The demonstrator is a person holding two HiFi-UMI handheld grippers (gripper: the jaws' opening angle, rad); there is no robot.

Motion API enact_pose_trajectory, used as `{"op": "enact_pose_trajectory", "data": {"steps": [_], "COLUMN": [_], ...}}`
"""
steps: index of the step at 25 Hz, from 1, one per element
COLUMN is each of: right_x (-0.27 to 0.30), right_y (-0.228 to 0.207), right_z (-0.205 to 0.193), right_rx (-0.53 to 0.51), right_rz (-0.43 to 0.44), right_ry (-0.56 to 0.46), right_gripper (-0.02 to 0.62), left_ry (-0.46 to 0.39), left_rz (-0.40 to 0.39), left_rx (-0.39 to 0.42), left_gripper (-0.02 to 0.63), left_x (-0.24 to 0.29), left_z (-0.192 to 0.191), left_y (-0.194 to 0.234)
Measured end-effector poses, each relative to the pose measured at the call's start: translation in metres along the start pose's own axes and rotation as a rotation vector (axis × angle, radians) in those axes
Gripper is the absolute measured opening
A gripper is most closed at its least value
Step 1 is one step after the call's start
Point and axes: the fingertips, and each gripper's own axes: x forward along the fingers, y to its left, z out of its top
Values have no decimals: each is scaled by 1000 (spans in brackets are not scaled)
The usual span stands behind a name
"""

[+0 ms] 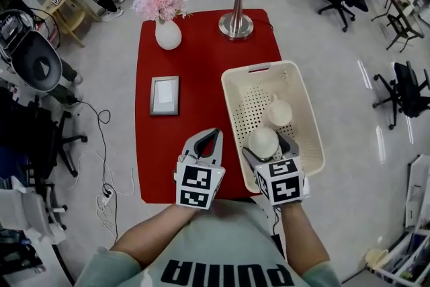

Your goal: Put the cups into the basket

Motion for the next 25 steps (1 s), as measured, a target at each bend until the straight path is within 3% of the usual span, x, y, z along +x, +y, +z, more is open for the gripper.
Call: {"op": "enact_pose_trajectory", "data": {"steps": [25], "right_x": [66], "right_y": [-8], "right_z": [-20], "right_rx": [-34], "right_rz": [37], "right_ry": [175], "right_gripper": [388], "left_ry": [88], "left_rz": [10], "left_rx": [-18], "left_gripper": [6], "left_x": [30], "left_z": [-18], "left_y": [15]}}
